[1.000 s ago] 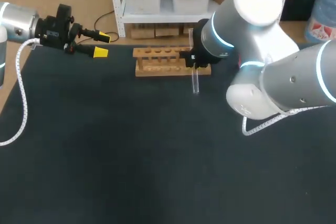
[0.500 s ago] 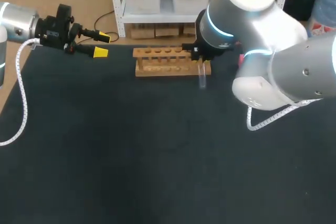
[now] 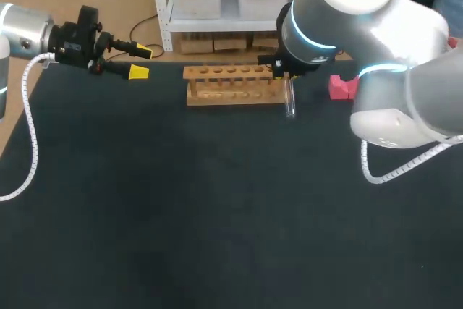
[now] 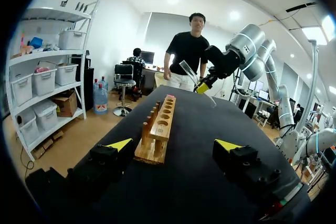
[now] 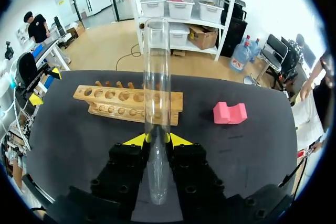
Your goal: Grasp the test tube, adjust it, and insert it.
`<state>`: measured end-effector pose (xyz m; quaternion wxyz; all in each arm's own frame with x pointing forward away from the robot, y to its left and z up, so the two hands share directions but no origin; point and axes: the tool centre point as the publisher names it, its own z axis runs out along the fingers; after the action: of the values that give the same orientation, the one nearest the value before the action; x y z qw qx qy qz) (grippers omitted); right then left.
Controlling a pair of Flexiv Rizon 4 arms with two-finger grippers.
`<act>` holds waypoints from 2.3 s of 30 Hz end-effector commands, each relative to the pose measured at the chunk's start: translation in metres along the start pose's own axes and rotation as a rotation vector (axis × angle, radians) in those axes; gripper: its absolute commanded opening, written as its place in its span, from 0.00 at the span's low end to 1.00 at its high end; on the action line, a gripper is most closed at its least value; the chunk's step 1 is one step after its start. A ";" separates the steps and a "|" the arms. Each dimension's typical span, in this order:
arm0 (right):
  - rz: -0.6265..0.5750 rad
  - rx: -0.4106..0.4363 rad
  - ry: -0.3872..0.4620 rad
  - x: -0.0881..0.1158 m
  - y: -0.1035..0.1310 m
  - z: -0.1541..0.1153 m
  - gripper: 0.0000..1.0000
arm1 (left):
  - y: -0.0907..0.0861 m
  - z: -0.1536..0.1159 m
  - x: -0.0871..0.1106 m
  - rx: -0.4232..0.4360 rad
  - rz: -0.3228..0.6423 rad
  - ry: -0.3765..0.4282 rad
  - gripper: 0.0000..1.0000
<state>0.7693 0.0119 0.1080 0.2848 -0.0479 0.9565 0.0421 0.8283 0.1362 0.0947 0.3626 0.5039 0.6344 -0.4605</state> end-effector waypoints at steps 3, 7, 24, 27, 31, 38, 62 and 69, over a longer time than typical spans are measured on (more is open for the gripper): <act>0.000 0.006 -0.054 0.007 -0.008 -0.018 0.00 | 0.000 0.000 0.001 0.001 0.001 0.000 1.00; -0.002 -0.001 -0.040 0.007 -0.011 -0.021 0.00 | 0.000 0.000 0.001 0.001 0.001 0.000 1.00; 0.018 -0.028 -0.033 0.010 -0.017 -0.022 0.00 | 0.000 0.000 0.001 0.001 0.001 0.000 1.00; 0.018 -0.028 -0.033 0.010 -0.017 -0.022 0.00 | 0.000 0.000 0.001 0.001 0.001 0.000 1.00; 0.018 -0.028 -0.033 0.010 -0.017 -0.022 0.00 | 0.000 0.000 0.001 0.001 0.001 0.000 1.00; 0.018 -0.028 -0.033 0.010 -0.017 -0.022 0.00 | 0.000 0.000 0.001 0.001 0.001 0.000 1.00; 0.011 -0.031 -0.051 0.009 -0.015 -0.016 0.00 | 0.000 0.000 0.001 0.001 0.001 0.000 1.00; 0.005 -0.026 -0.047 0.006 -0.009 0.005 0.00 | 0.000 0.000 0.001 0.001 0.001 0.000 1.00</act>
<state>0.7594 -0.0029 0.1099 0.3014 -0.0490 0.9506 0.0560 0.8283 0.1362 0.0947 0.3626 0.5039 0.6344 -0.4605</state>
